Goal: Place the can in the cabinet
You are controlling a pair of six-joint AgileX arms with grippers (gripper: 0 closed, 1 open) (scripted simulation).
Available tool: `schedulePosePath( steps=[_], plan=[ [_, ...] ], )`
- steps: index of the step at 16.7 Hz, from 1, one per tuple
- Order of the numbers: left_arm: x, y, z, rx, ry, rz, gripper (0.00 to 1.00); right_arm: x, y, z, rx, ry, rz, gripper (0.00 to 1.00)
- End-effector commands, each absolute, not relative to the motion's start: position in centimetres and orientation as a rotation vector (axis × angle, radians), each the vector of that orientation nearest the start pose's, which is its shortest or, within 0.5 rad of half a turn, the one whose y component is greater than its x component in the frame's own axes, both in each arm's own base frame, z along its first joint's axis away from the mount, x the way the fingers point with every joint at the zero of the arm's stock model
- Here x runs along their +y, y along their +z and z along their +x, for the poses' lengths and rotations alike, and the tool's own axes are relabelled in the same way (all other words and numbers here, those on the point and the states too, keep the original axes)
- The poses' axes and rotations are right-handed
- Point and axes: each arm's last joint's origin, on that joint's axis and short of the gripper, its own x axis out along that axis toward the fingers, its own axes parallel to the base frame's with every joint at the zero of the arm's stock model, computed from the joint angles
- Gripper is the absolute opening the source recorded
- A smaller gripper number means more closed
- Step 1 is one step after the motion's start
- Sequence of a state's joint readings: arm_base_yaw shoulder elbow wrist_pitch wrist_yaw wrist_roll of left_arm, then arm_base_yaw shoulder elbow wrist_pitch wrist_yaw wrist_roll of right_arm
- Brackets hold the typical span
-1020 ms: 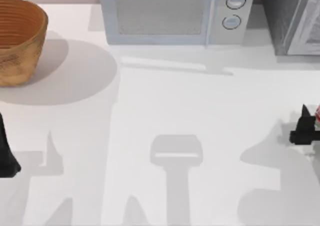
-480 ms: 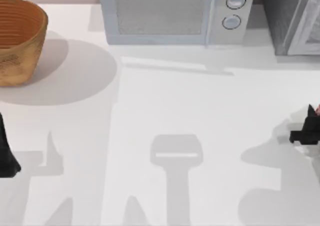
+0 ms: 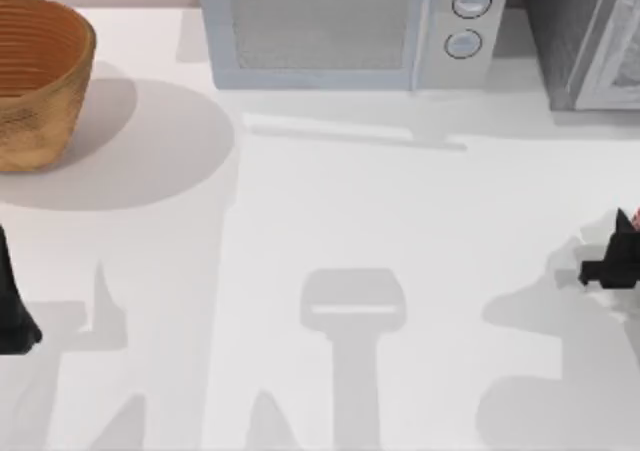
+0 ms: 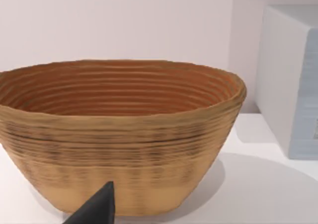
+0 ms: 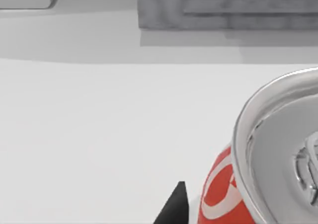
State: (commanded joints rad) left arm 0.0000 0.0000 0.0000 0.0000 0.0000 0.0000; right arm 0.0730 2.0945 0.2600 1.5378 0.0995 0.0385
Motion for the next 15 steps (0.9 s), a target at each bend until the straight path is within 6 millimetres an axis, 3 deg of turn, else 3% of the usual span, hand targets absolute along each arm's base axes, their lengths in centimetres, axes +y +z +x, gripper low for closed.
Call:
schedulePosePath(
  steps=[3, 6, 11, 15],
  plan=[
    [-0.1, 16.0, 10.6, 0.000, 0.000, 0.000, 1.00, 1.7, 5.2, 24.9, 0.282, -0.008, 0.001, 0.00],
    [-0.1, 16.0, 10.6, 0.000, 0.000, 0.000, 1.00, 1.7, 7.0, 25.8, 0.261, -0.007, 0.003, 0.00],
    [-0.1, 16.0, 10.6, 0.000, 0.000, 0.000, 1.00, 1.7, 11.2, 26.6, 0.292, -0.011, 0.000, 0.00],
    [-0.1, 16.0, 10.6, 0.000, 0.000, 0.000, 1.00, 1.7, 15.2, 26.0, 0.325, -0.012, -0.003, 0.00]
  ],
)
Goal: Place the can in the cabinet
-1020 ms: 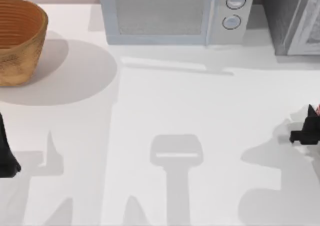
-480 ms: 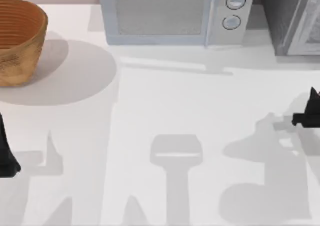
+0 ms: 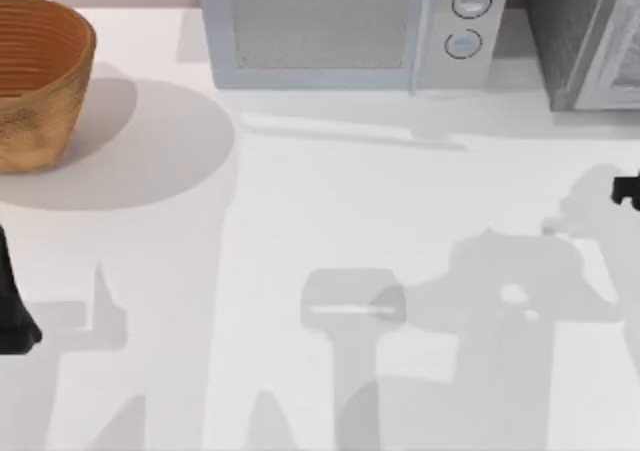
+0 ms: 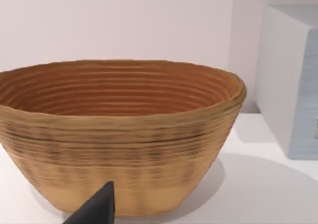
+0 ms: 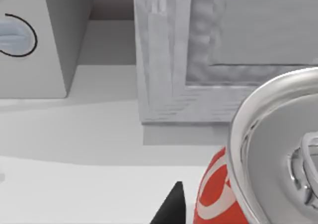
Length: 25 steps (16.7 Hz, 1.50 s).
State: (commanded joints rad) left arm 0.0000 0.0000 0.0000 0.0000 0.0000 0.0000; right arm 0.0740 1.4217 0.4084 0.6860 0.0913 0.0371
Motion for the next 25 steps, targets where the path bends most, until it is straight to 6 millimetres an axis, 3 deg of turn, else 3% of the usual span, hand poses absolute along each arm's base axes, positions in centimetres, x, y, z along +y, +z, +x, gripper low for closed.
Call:
schedulePosePath(
  steps=[5, 11, 14, 20, 25],
  plan=[
    [-0.1, 16.0, 10.6, 0.000, 0.000, 0.000, 1.00, 1.6, 19.3, 24.6, 0.299, -0.011, 0.000, 0.00],
    [-0.1, 16.0, 10.6, 0.000, 0.000, 0.000, 1.00, 1.6, 19.5, 24.4, 0.298, -0.011, 0.002, 0.00],
    [-0.1, 16.0, 10.6, 0.000, 0.000, 0.000, 1.00, 1.5, 20.1, 23.5, 0.273, -0.005, 0.003, 0.00],
    [-0.1, 16.0, 10.6, 0.000, 0.000, 0.000, 1.00, 0.7, 21.0, 17.9, 0.171, -0.006, 0.006, 0.00],
    [-0.1, 16.0, 10.6, 0.000, 0.000, 0.000, 1.00, 0.1, 19.2, 13.1, 0.085, -0.009, 0.005, 0.00]
  ],
)
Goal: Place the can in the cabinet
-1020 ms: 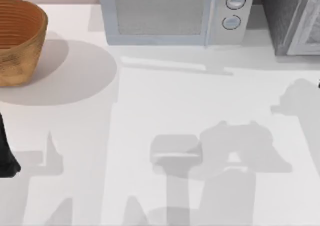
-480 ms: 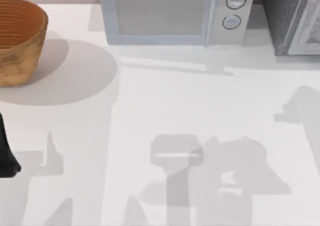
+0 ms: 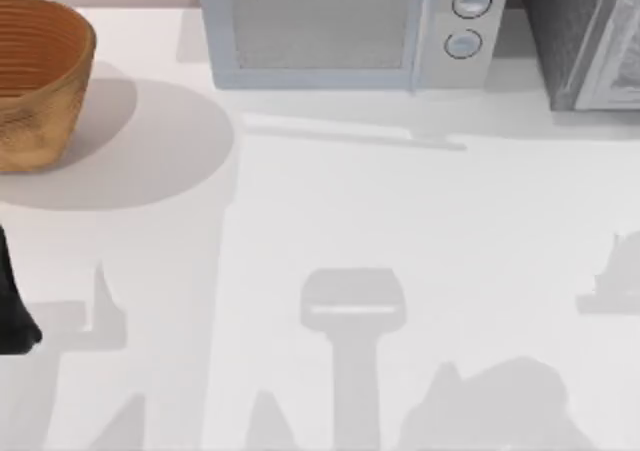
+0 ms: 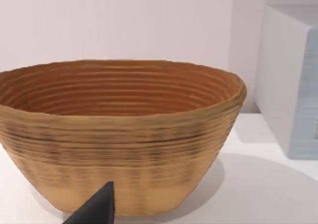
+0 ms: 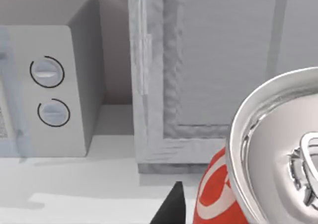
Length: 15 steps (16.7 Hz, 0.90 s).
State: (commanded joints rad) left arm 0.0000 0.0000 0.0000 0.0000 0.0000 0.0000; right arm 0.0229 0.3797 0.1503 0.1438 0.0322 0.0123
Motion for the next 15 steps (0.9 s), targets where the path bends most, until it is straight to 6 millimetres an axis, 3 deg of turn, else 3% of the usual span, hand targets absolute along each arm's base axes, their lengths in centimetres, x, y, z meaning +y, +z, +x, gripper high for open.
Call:
schedulePosePath(
  steps=[7, 15],
  plan=[
    [-0.1, 16.0, 10.6, 0.000, 0.000, 0.000, 1.00, -0.1, 16.2, 10.6, 0.004, -0.001, 0.000, 0.00],
    [-0.1, 16.0, 10.6, 0.000, 0.000, 0.000, 1.00, -0.1, 16.3, 10.6, 0.000, 0.004, 0.002, 0.00]
  ],
)
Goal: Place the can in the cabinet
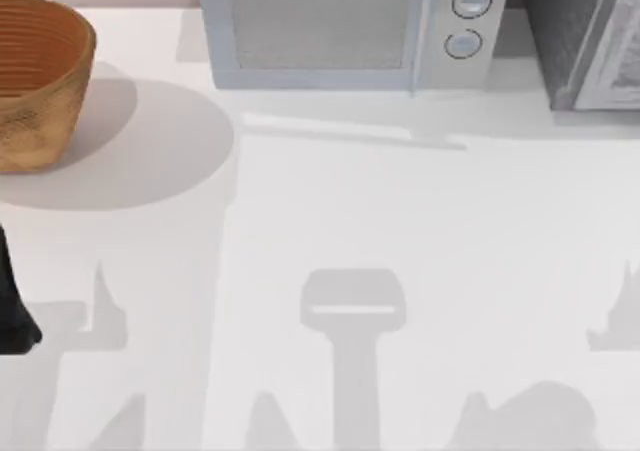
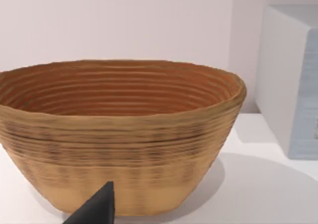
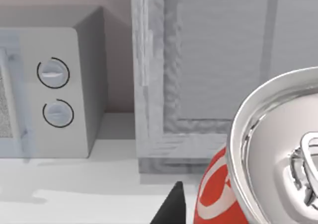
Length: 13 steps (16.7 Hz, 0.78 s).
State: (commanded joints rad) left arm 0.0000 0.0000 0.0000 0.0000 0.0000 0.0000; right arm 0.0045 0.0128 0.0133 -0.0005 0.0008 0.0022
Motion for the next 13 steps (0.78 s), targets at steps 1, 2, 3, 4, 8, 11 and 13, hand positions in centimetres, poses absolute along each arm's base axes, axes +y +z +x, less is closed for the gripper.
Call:
schedulePosePath(
  steps=[1, 2, 3, 4, 8, 11, 13],
  plan=[
    [-0.1, 16.0, 10.6, 0.000, 0.000, 0.000, 1.00, 0.0, 16.9, 10.6, 0.001, 0.006, 0.002, 0.00],
    [-0.1, 16.0, 10.6, 0.000, 0.000, 0.000, 1.00, 0.0, 17.7, 10.6, 0.003, 0.008, 0.002, 0.00],
    [-0.1, 16.0, 10.6, 0.000, 0.000, 0.000, 1.00, 0.1, 18.8, 10.6, 0.005, 0.009, 0.002, 0.00],
    [-0.1, 16.0, 10.6, 0.000, 0.000, 0.000, 1.00, 0.1, 20.1, 10.6, 0.007, 0.010, 0.002, 0.00],
    [-0.1, 16.0, 10.6, 0.000, 0.000, 0.000, 1.00, 0.5, 27.3, 11.7, 0.022, 0.007, 0.000, 0.00],
    [-0.1, 16.0, 10.6, 0.000, 0.000, 0.000, 1.00, 0.9, 33.5, 13.7, 0.035, 0.002, -0.002, 0.00],
    [-0.1, 16.0, 10.6, 0.000, 0.000, 0.000, 1.00, 1.4, 37.6, 15.5, 0.040, -0.002, -0.004, 0.00]
  ],
)
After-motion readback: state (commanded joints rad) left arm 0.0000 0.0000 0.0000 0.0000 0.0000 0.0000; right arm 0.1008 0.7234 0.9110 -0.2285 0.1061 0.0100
